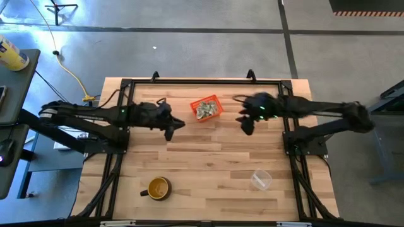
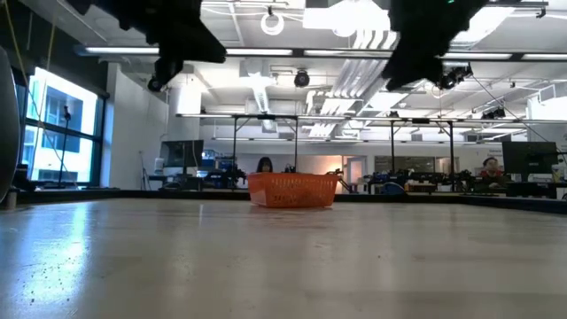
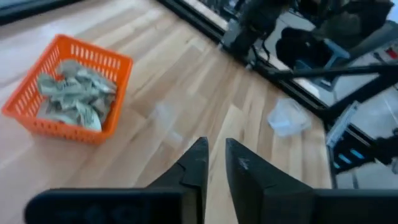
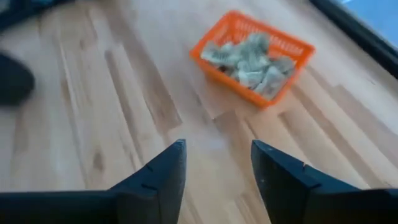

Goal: Pick and place items into bin
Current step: Return to Home Position

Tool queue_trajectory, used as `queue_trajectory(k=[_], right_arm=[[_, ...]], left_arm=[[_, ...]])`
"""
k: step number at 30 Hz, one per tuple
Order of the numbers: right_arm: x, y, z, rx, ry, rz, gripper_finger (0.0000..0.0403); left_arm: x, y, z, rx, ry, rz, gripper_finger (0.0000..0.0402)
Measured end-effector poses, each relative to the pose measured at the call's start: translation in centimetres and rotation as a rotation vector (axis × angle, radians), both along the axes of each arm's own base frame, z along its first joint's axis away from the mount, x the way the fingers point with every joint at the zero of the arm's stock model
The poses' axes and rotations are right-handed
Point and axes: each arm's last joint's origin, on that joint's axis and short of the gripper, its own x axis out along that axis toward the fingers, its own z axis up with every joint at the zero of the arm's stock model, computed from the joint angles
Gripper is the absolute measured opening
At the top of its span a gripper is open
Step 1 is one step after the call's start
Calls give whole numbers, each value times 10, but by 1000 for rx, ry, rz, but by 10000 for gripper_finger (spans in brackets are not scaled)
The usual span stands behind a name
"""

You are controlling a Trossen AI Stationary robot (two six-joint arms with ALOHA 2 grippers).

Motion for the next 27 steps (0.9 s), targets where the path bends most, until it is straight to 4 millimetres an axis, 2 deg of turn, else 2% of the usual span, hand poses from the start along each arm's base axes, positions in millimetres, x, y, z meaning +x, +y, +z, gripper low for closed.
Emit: queue_trajectory(k=[5,9,12,15,18,21,24,27], right_arm=[[-43,14,9,17,-124,-172,152],[-68,21,18,165,-222,-236,142],[-81,28,25,185,-268,-163,140],[-90,34,29,111,-286,-56,143],[-102,36,16,114,-285,-80,146],[-110,43,-9,194,-383,4,146],[-116,50,-32,247,-524,139,145],[-124,55,-45,236,-657,260,148]], left_arm=[[-24,-1,8,12,39,19,73],[-46,-1,12,-31,66,61,73],[-57,-4,16,-180,48,51,75],[-57,-8,22,-100,-1,-56,76],[-56,-11,17,-38,3,-61,76],[-52,-19,-6,-41,-41,-81,75],[-50,-30,-19,-27,-223,-159,72],[-55,-34,-32,32,-348,-167,73]])
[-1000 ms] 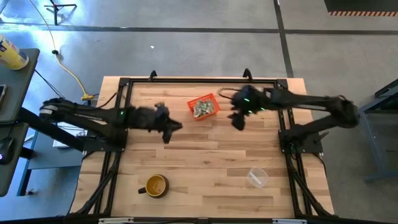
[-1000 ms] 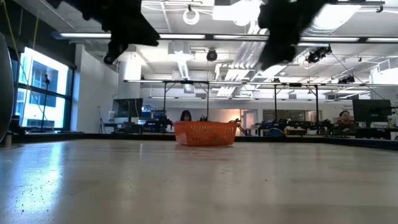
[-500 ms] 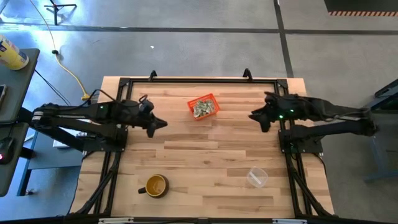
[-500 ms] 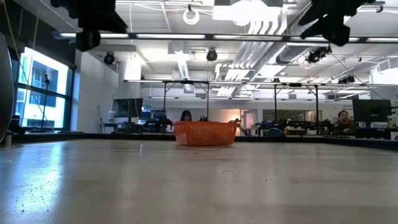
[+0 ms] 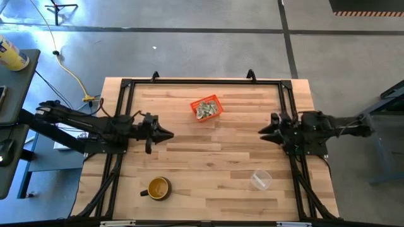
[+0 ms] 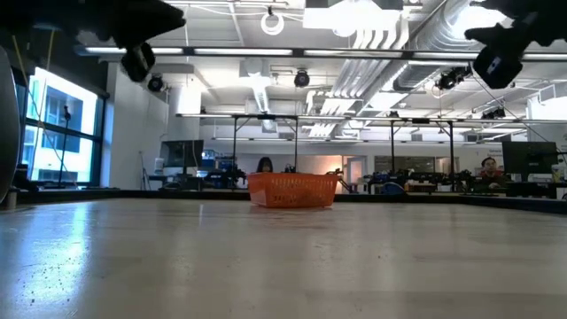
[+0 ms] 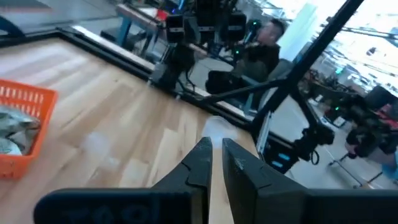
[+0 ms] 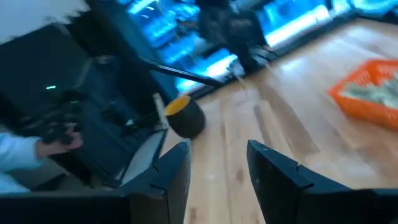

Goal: Pick and place items into bin
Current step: Return to Home Position

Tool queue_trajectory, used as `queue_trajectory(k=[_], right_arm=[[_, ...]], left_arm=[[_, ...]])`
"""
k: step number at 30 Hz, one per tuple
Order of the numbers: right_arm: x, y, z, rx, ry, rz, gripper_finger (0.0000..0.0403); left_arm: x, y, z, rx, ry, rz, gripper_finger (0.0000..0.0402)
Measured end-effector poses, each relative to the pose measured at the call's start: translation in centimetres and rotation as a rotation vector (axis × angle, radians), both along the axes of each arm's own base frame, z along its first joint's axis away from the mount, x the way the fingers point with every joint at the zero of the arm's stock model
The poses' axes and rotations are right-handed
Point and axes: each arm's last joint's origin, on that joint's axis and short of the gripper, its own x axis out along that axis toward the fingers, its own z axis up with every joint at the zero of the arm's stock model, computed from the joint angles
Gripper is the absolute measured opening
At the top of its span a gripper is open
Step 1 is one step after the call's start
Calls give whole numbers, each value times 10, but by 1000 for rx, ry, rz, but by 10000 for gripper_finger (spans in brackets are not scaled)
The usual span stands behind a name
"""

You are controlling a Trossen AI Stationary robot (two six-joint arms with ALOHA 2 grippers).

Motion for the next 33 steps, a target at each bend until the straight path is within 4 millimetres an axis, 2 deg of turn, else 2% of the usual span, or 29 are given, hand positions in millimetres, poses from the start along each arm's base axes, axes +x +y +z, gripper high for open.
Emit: queue_trajectory(k=[2,7,12,17,22,28,31,33], right_arm=[[-5,0,-9,-35,-46,-4,151],[-15,-5,-31,-112,-111,-141,154],[-12,-4,-39,-119,-84,-101,150],[-8,-4,-53,-99,-51,-86,154],[-5,-4,-61,-50,-47,-81,160],[-6,-5,-63,-101,-30,-120,163],[-6,-8,-71,-82,59,-201,159],[-8,-9,-76,-85,116,-236,157]], left_arm=[[-4,1,-10,13,-18,33,75],[-16,7,-26,19,-20,159,74],[-28,7,-40,-44,-62,61,73],[-44,8,-66,-69,-133,10,73],[-51,8,-68,5,-102,-50,70],[-63,8,-83,96,54,-111,68],[-73,9,-68,246,70,-182,67],[-82,12,-57,298,77,-139,67]])
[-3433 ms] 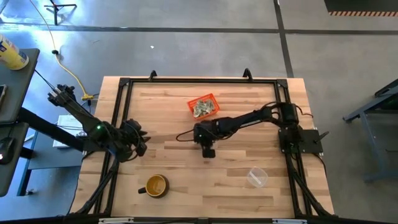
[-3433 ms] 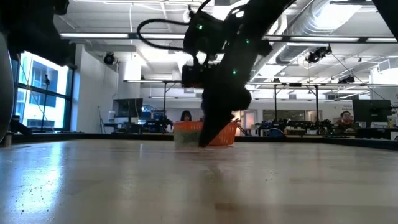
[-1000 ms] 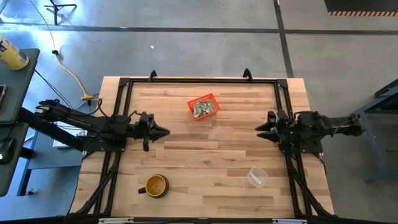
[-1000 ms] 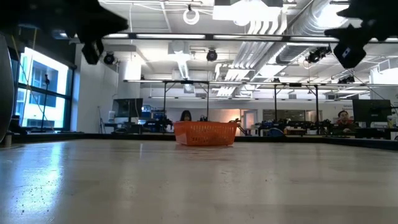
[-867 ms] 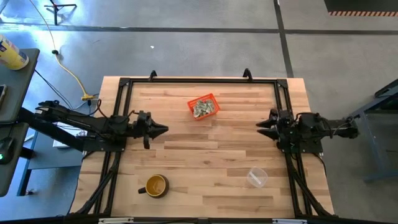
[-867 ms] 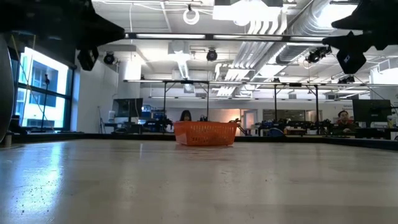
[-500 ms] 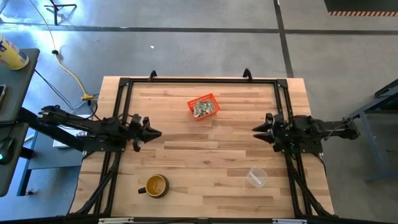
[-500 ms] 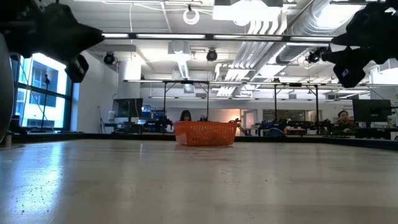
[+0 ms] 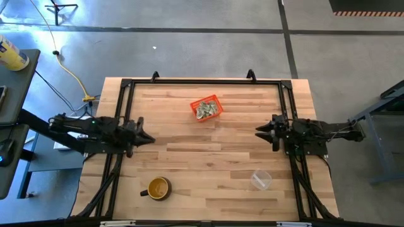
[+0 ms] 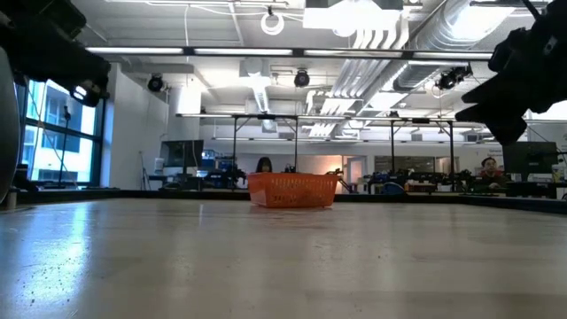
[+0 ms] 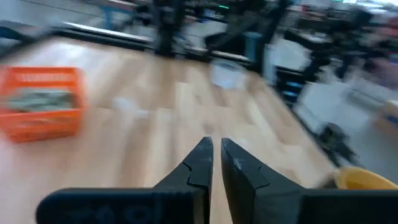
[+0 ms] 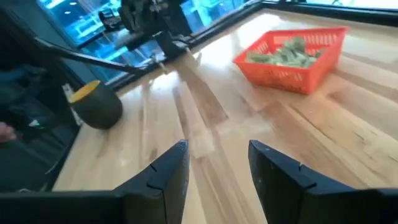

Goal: Pick and place items into bin
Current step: Return to Home Position

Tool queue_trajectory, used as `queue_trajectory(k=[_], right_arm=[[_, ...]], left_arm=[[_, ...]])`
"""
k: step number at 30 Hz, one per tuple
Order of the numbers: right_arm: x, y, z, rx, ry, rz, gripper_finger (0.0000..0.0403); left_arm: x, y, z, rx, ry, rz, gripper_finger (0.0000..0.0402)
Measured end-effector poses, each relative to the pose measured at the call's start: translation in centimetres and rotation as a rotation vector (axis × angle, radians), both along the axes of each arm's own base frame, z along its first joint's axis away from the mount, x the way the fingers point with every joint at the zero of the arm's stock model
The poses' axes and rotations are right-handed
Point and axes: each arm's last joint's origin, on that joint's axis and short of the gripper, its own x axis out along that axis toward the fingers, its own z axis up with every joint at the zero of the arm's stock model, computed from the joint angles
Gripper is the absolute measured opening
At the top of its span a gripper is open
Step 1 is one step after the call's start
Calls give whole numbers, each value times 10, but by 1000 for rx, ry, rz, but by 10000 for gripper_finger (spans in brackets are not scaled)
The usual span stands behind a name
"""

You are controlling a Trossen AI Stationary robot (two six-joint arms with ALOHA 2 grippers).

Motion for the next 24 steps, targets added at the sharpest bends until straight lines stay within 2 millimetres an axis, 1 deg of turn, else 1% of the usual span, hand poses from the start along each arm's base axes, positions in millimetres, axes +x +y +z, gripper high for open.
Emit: queue_trajectory(k=[3,7,15,24], right_arm=[[-1,0,-1,-3,26,-10,156],[0,0,-1,-3,29,-4,161],[0,0,-1,-2,30,-4,163],[0,0,-1,-2,30,-3,156]], left_arm=[[-5,3,7,19,-7,81,67],[-5,4,18,14,-51,100,67],[-5,4,12,27,5,98,67],[-5,4,13,25,-3,98,67]])
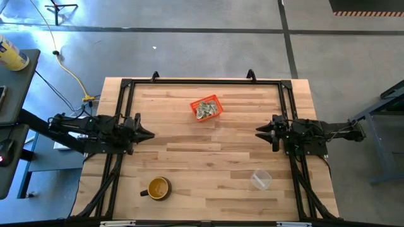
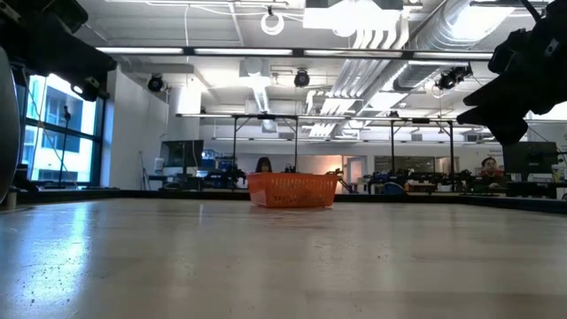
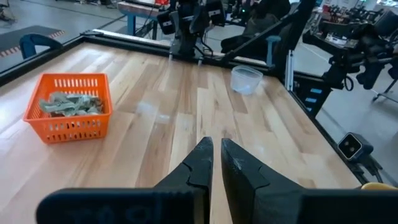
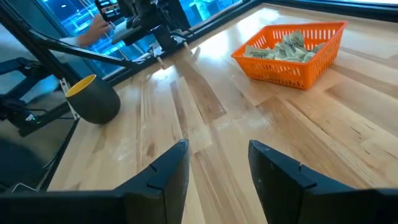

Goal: Pick and place items into bin
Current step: Return to Home Position

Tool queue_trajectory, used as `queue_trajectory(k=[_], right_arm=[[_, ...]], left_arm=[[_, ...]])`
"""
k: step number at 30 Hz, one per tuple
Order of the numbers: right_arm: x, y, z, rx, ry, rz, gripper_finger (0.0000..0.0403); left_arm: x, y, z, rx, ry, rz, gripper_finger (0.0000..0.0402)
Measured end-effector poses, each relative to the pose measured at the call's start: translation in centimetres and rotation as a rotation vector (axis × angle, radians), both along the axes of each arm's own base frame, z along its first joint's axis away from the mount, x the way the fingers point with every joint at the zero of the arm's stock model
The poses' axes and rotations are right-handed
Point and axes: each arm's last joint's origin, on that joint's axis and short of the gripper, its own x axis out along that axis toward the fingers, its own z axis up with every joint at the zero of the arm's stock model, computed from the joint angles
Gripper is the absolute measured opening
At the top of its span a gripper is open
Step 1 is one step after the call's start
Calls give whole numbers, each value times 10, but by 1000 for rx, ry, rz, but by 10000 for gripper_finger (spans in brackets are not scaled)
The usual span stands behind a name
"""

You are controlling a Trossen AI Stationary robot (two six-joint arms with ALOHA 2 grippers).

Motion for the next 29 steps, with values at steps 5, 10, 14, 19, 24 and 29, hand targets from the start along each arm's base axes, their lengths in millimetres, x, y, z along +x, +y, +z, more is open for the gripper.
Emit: queue_trajectory(k=[5,10,14,19,24,29], right_arm=[[0,0,0,0,0,0,161],[0,0,0,0,0,0,166],[0,0,0,0,0,0,163],[0,0,0,0,0,0,158],[0,0,0,0,0,0,156],[0,0,0,0,0,0,162]], left_arm=[[0,0,0,0,0,0,67],[0,0,0,0,0,0,67],[0,0,0,0,0,0,67],[0,0,0,0,0,0,67],[0,0,0,0,0,0,67],[0,0,0,-1,0,0,67]])
